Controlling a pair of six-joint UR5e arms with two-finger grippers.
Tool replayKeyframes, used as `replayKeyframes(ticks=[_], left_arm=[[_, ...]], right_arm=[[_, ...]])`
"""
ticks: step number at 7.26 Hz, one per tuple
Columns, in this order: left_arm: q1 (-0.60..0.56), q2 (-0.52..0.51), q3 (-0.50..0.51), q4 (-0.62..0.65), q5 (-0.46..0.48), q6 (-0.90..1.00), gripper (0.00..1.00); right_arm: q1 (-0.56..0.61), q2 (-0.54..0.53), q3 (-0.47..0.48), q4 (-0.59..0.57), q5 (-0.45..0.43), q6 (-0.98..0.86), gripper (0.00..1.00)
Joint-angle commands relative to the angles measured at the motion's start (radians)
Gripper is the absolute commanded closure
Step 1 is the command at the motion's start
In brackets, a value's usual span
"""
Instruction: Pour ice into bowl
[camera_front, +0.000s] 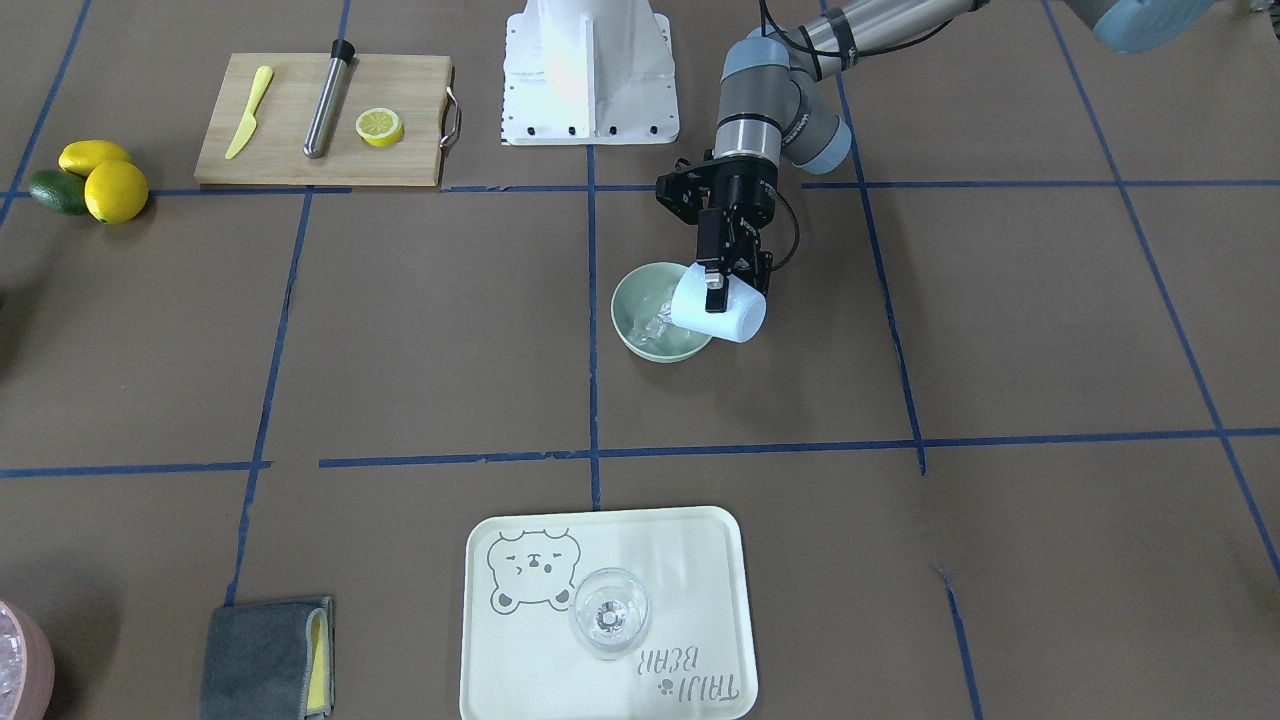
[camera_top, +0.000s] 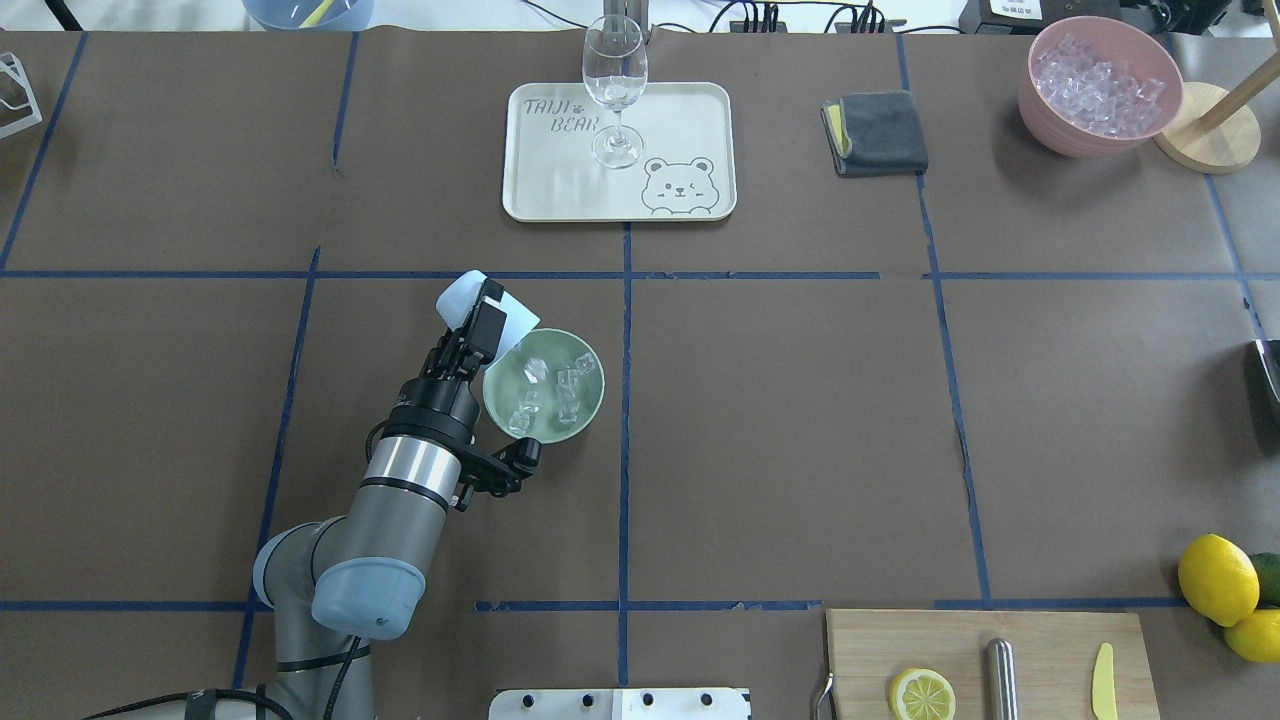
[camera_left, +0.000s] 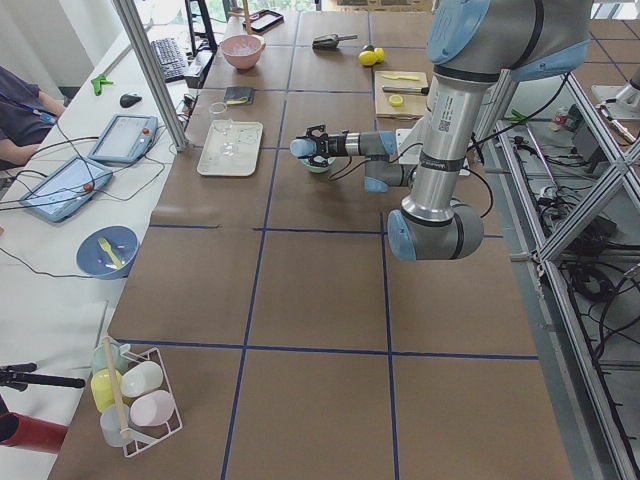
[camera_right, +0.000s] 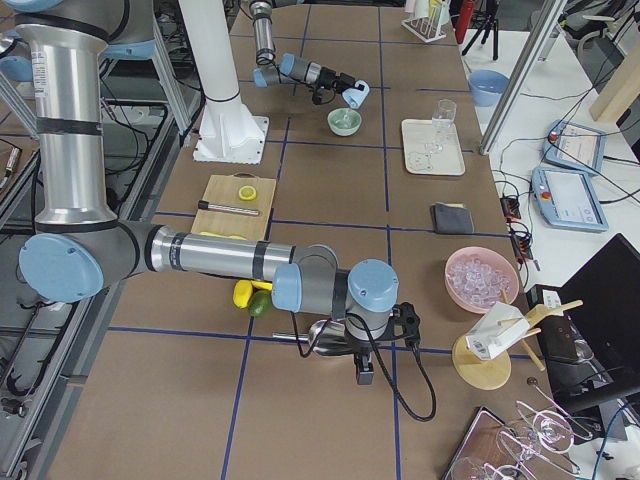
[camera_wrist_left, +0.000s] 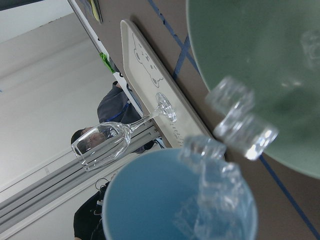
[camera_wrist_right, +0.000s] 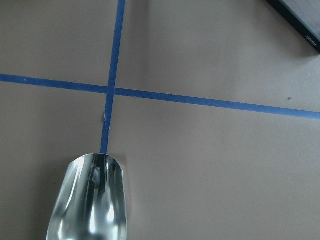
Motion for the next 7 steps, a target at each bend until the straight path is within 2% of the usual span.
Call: replayKeyframes(ticks=[1,3,4,5,7], left_arm=[[0.0,-0.003,-0.002,-0.002,0.026,0.112,1.0],[-0.001,-0.006,-0.003,-0.008,0.026,0.11,1.0],[-0.004,-0.006,-0.011,-0.059,0.026,0.102,1.0],[-0.027,-0.018,-0.013,-0.182,0.025,0.044,1.0],[-0.044,-0.009,-0.016,-0.234,0.016,-0.204,1.0]], right_arm=[[0.001,0.0,0.0,0.0,0.001,0.0,0.0],[0.002,-0.002,0.0,0.0,0.003,0.0,0.0],[0.002,-0.003,0.0,0.0,0.003,0.0,0.0],[0.002,-0.009,0.002,0.0,0.004,0.0,0.0],[0.002,-0.011,0.002,0.0,0.006,-0.002,0.0]])
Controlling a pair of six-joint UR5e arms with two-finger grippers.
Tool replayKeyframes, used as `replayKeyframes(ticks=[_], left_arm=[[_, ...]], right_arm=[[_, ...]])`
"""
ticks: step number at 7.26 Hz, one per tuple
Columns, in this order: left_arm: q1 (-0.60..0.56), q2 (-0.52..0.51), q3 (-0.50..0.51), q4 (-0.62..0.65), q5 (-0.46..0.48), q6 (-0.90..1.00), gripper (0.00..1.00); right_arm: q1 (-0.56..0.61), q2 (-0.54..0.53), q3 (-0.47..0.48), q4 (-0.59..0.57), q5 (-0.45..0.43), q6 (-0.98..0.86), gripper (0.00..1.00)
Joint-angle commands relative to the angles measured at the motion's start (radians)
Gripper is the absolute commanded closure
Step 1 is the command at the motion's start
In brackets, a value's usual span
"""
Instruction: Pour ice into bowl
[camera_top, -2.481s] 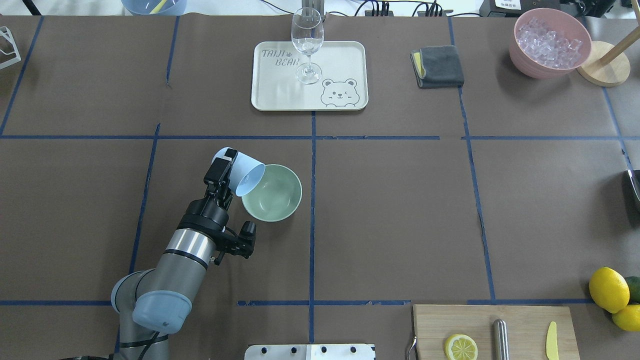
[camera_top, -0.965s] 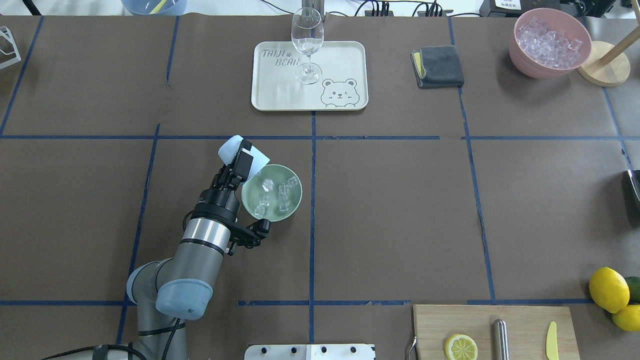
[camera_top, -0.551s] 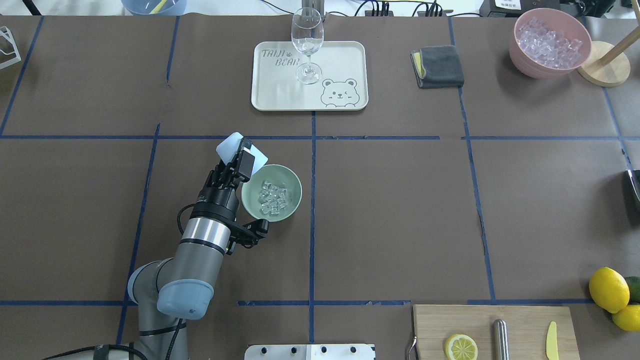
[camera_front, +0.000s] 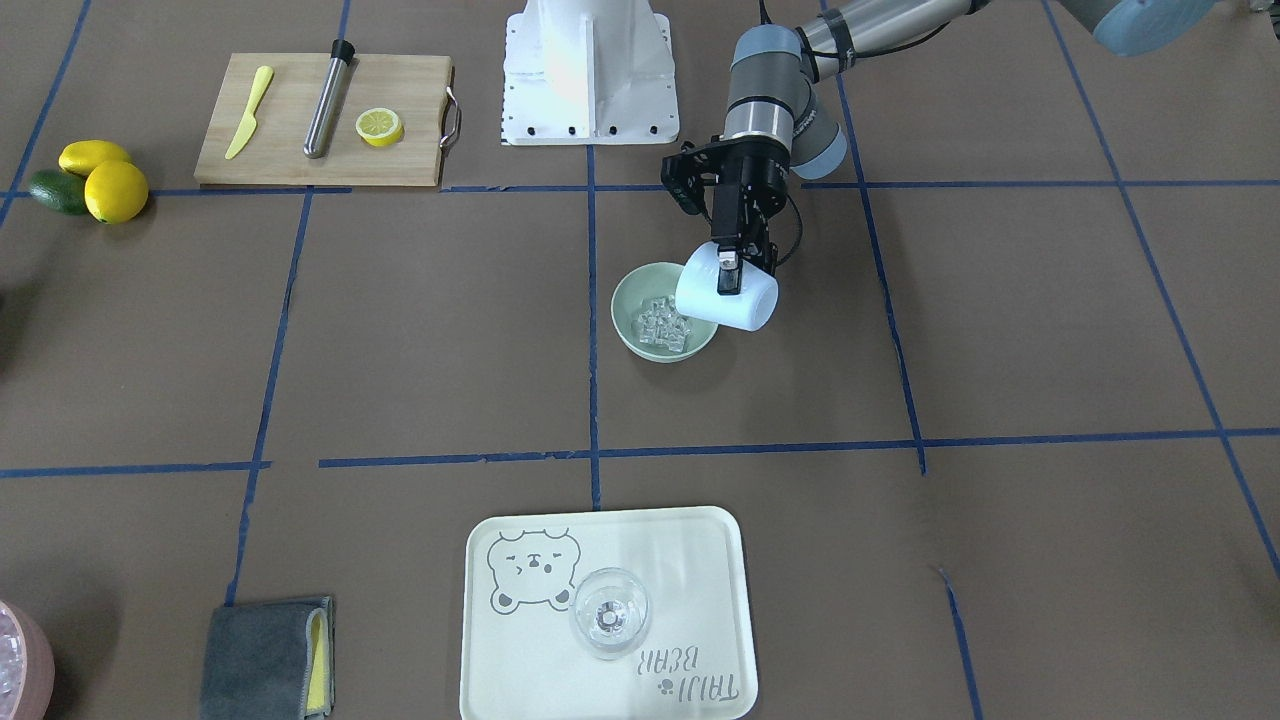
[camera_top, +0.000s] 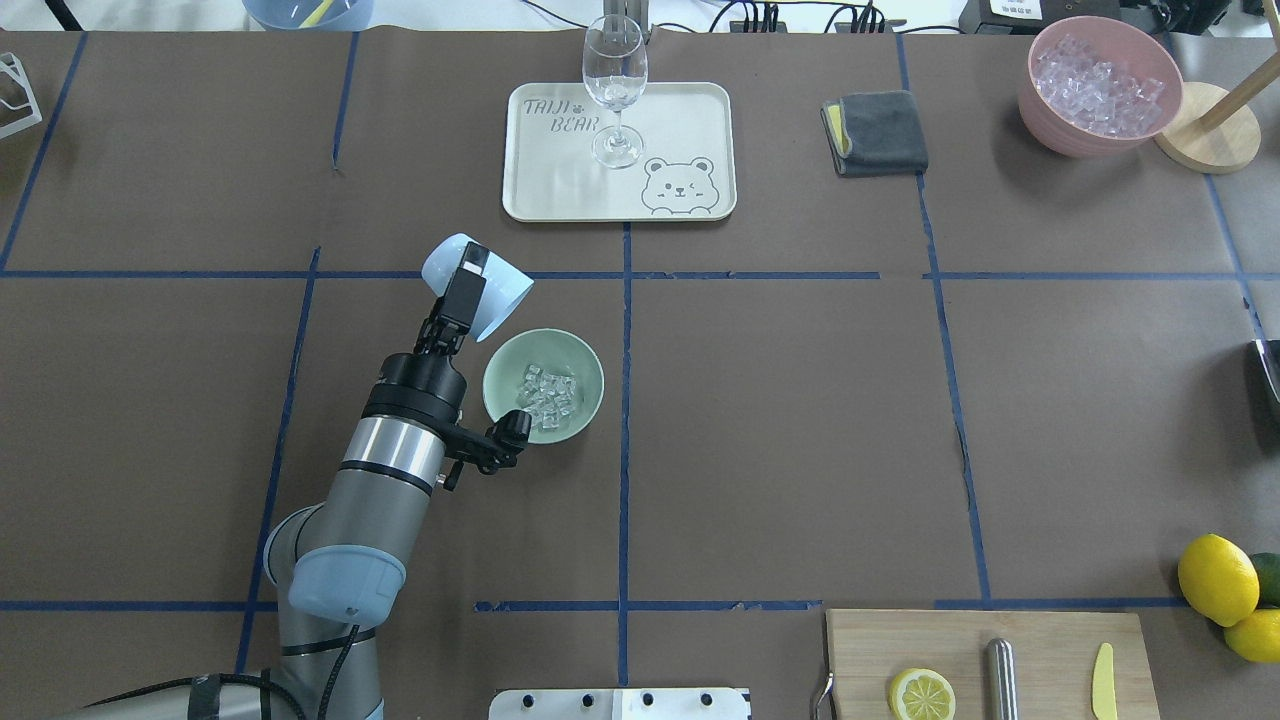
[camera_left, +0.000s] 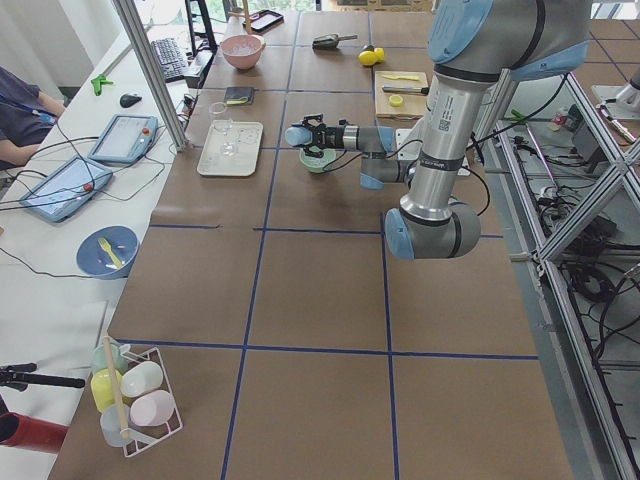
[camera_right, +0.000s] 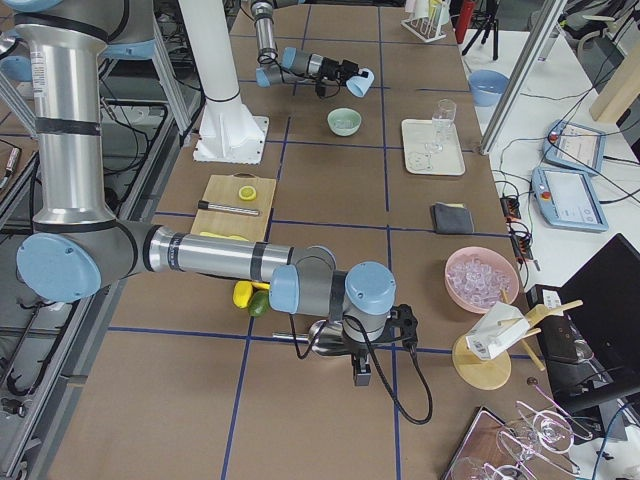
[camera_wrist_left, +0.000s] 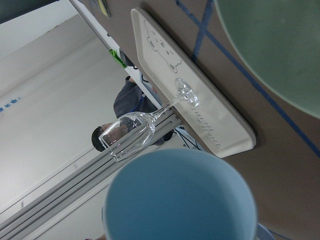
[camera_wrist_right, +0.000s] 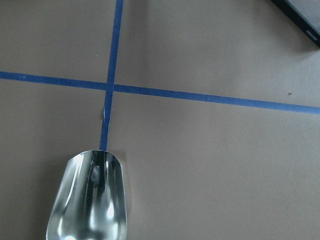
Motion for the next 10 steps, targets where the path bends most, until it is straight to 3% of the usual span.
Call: replayKeyframes(ticks=[1,4,5,6,7,10], left_arm=[[-0.024,0.012,-0.003,-0.036,-0.078,-0.342,1.0],[-0.165,0.094,-0.012,-0.041,-0.458,-0.928,1.0],[-0.179,0.154,-0.072,-0.044,-0.553,-1.091,1.0],[-0.181,0.2,-0.121,-0.047,-0.557,-1.196,1.0],[-0.181,0.275,-0.137,-0.047,-0.557,-1.47,1.0],[-0.199,0.401,-0.149,-0.047,-0.554,-1.766,1.0]], right_arm=[[0.0,-0.003,0.0,0.002,-0.001,-0.001,0.0],[0.0,-0.007,0.0,0.002,-0.001,-0.004,0.0],[0.0,-0.009,0.0,0.002,-0.001,-0.004,0.0],[0.0,-0.009,0.0,0.002,-0.001,-0.004,0.0],[0.0,-0.014,0.0,0.002,-0.001,-0.007,0.0],[0.0,-0.015,0.0,0.002,-0.002,-0.01,0.0]])
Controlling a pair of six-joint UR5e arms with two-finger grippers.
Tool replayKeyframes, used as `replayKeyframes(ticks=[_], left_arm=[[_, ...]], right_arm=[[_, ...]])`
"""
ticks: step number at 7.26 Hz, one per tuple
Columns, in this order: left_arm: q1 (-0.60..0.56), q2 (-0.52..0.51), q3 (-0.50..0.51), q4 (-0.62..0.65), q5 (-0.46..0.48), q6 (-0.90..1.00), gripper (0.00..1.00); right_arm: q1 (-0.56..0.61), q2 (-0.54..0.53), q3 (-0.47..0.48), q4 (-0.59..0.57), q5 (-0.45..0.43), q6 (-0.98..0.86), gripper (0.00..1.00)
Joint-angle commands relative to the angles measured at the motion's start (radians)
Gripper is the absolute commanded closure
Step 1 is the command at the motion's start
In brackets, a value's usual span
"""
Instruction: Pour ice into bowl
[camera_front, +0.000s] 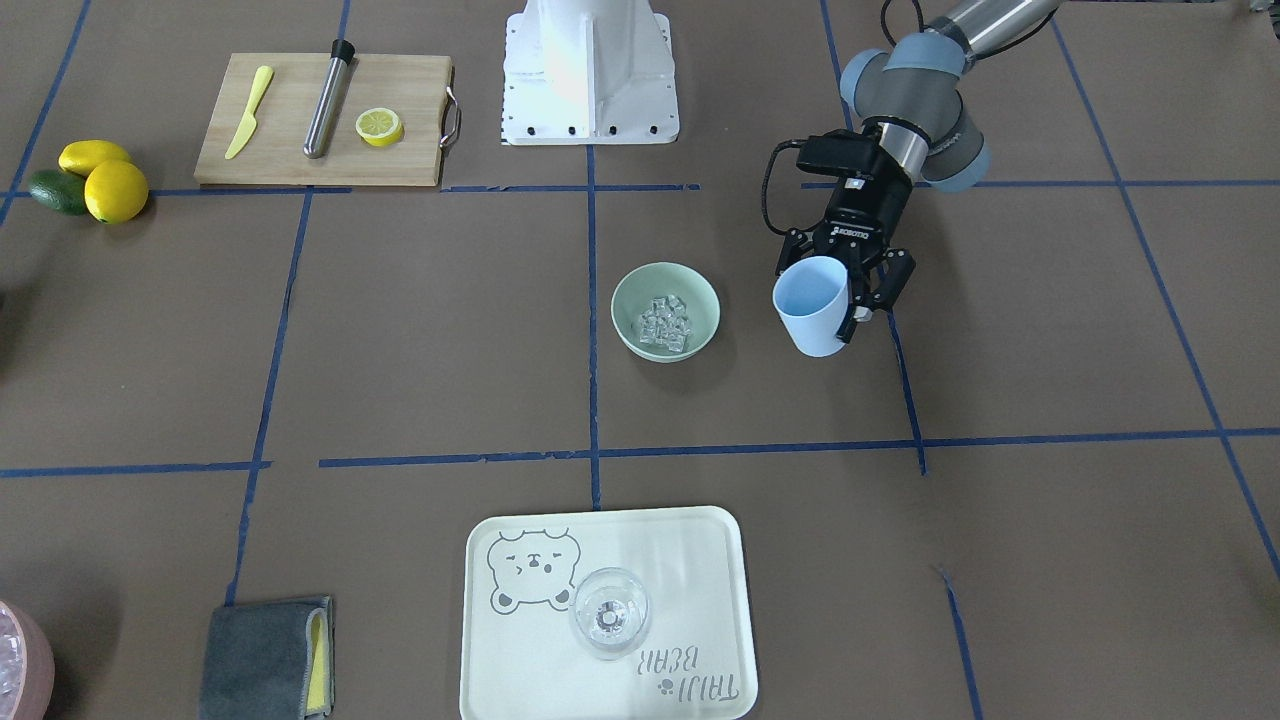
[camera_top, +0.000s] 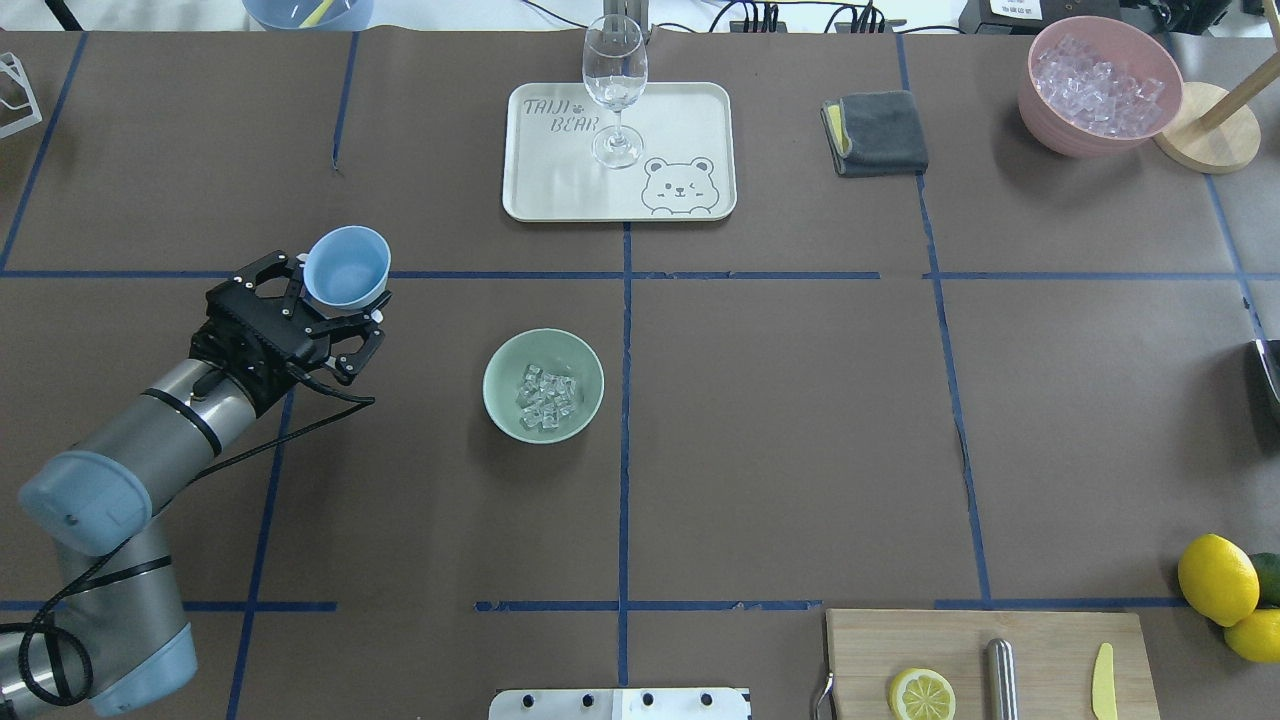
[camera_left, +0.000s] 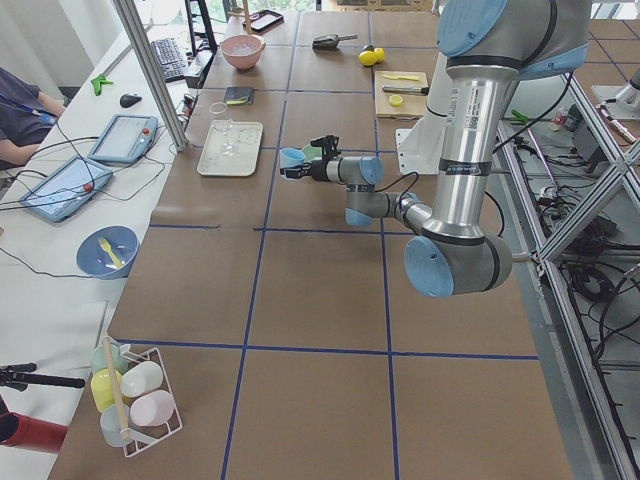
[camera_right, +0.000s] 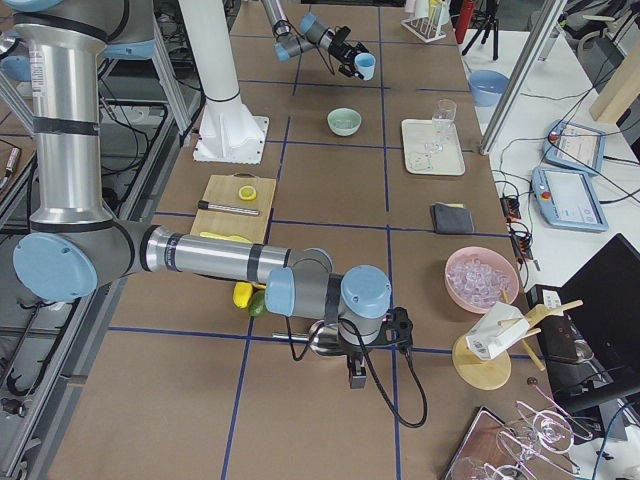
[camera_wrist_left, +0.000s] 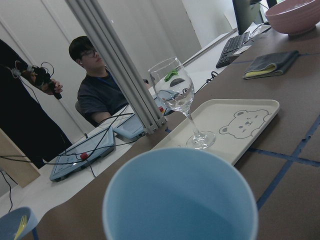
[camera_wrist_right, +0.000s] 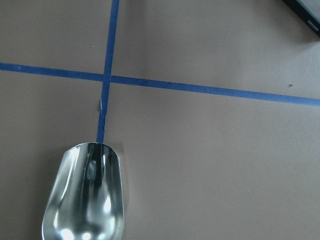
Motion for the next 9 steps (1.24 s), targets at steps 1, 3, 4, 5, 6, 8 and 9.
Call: replayKeyframes(ticks=[1,3,4,5,6,8,9], left_arm=[[-0.008,0.09,0.004,0.0,0.006,-0.381,1.0],[-0.008,0.209,0.007,-0.03,0.189,-0.453,1.0],[-0.007,0.217,0.064,-0.079,0.216,-0.488,1.0],[-0.005,0.219,0.145,-0.089,0.221,-0.605,1.0],[0.004,0.222,0.159,-0.089,0.24,-0.609,1.0],[0.022,0.224,0.168,-0.083,0.172,-0.623,1.0],[0.042,0.224,0.202,-0.084,0.178,-0.646,1.0]], right_arm=[[0.0,-0.001,0.0,0.0,-0.001,-0.001,0.0],[0.0,-0.004,-0.002,0.015,-0.001,-0.001,0.0],[0.0,-0.009,-0.002,0.024,-0.001,-0.001,0.0],[0.0,-0.012,0.0,0.028,-0.001,-0.001,0.0],[0.0,-0.015,0.0,0.028,-0.001,-0.003,0.0],[0.002,-0.015,0.0,0.029,-0.001,-0.005,0.0],[0.006,-0.018,0.002,0.034,-0.001,-0.005,0.0]])
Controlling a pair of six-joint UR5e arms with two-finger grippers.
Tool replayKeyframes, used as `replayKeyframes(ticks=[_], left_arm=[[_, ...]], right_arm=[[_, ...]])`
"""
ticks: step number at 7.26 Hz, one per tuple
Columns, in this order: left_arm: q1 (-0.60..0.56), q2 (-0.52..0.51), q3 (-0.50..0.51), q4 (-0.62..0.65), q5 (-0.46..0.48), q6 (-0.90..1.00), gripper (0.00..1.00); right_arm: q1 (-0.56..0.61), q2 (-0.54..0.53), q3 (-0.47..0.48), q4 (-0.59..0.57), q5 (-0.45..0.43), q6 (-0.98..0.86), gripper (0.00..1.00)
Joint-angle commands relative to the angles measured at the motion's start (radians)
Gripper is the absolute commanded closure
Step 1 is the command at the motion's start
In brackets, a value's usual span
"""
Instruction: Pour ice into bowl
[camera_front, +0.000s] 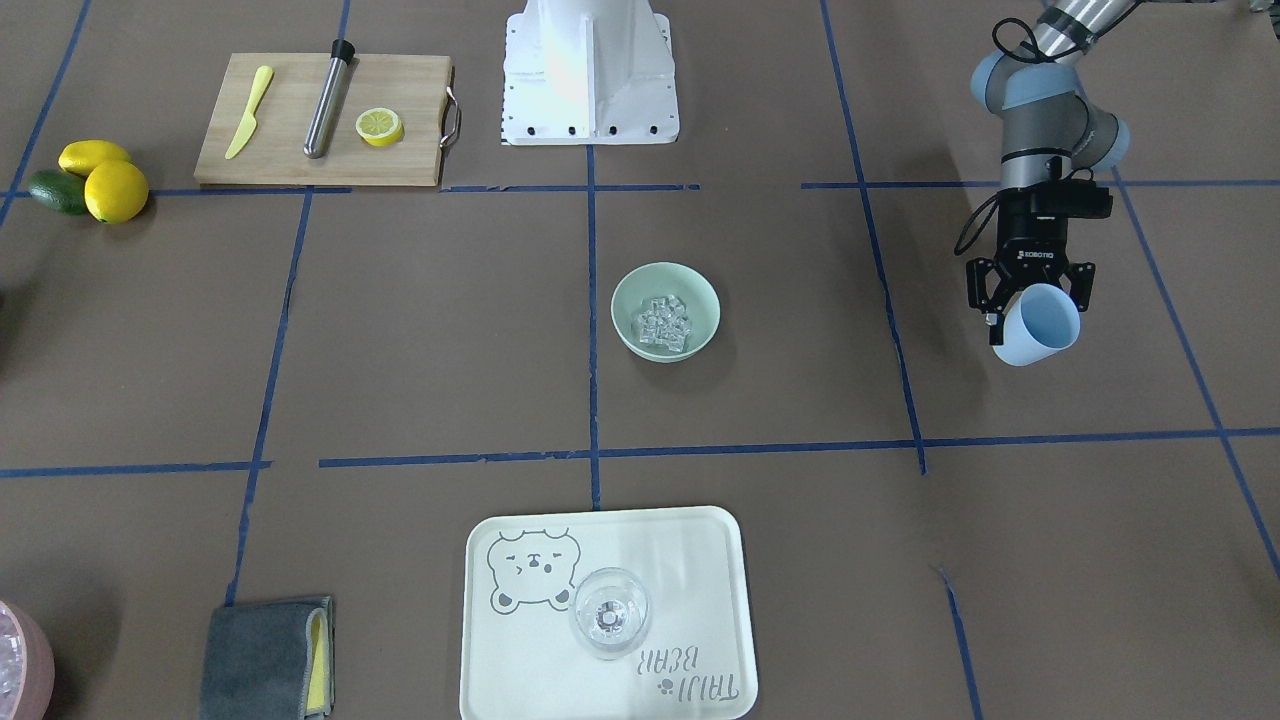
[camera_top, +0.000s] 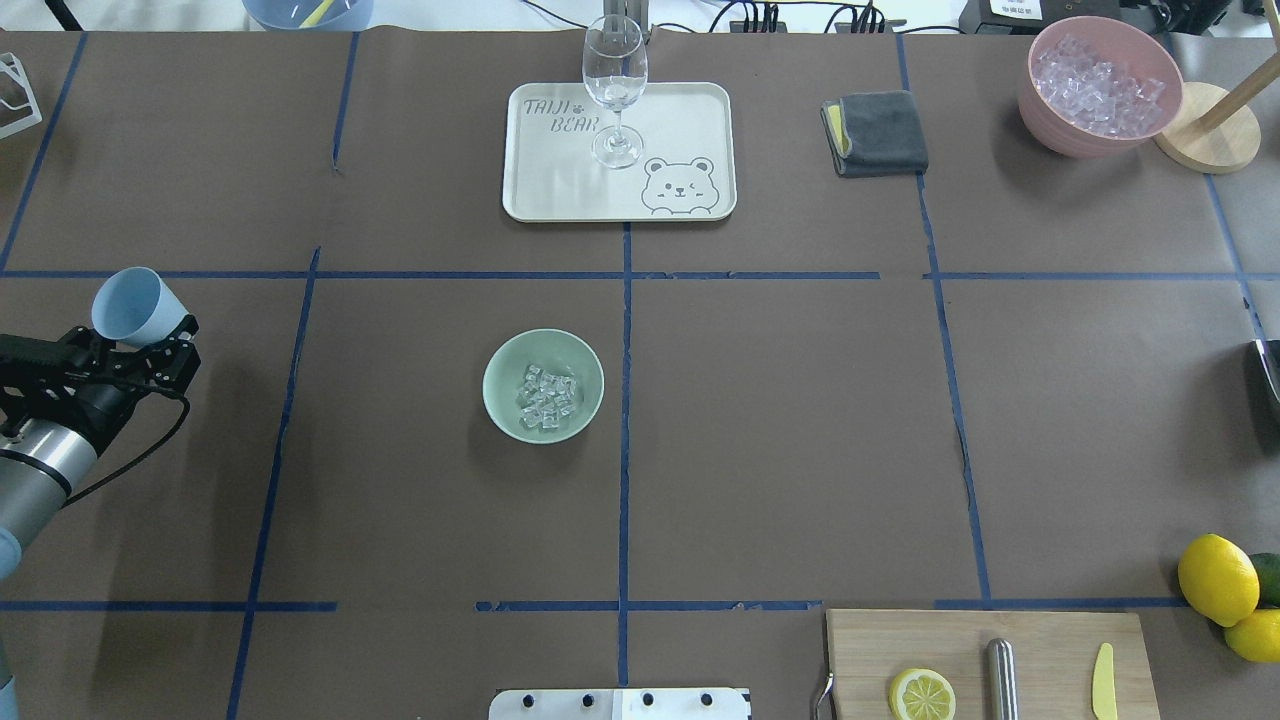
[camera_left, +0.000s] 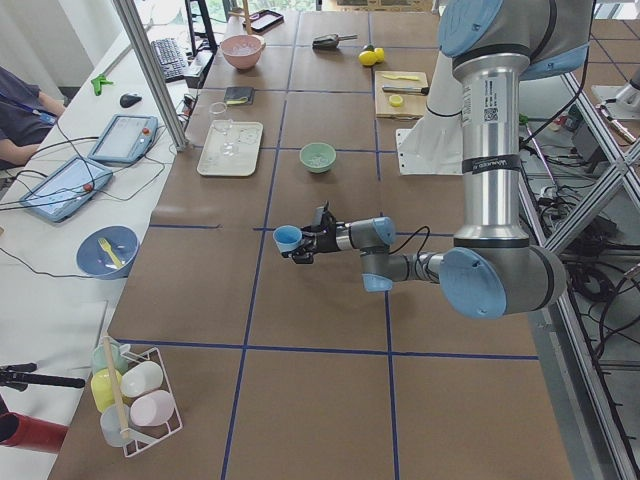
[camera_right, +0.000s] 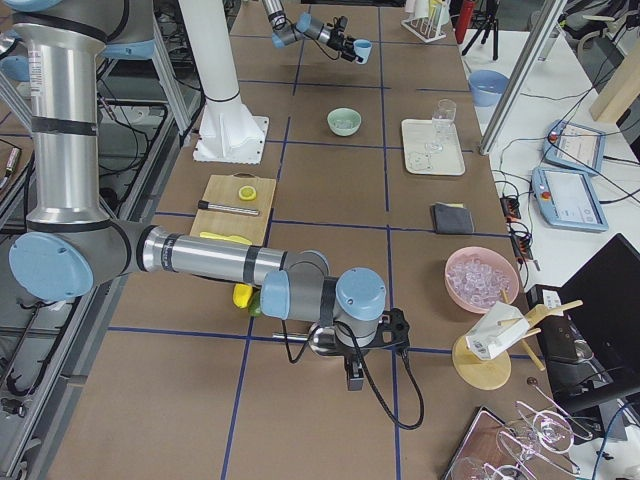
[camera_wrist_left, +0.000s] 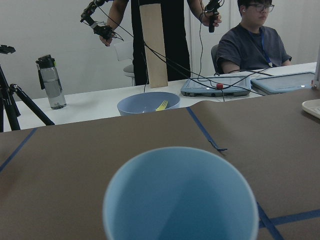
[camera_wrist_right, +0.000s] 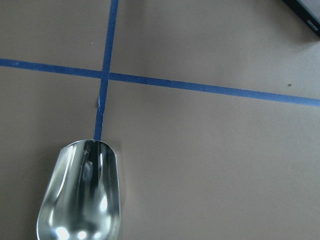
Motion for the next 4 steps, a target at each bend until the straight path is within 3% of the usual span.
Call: replayKeyframes(ticks=[1,4], left_arm=[[0.04,0.002,0.056,-0.005,-0.001,-0.067,1.0],[0.07,0.066,0.063,-0.072,0.067,-0.086,1.0]], right_arm=[[0.004,-0.015,0.0,0.034,-0.002,0.009,0.0],[0.005,-0.016,0.0,0.039,-0.002,0.01,0.0]])
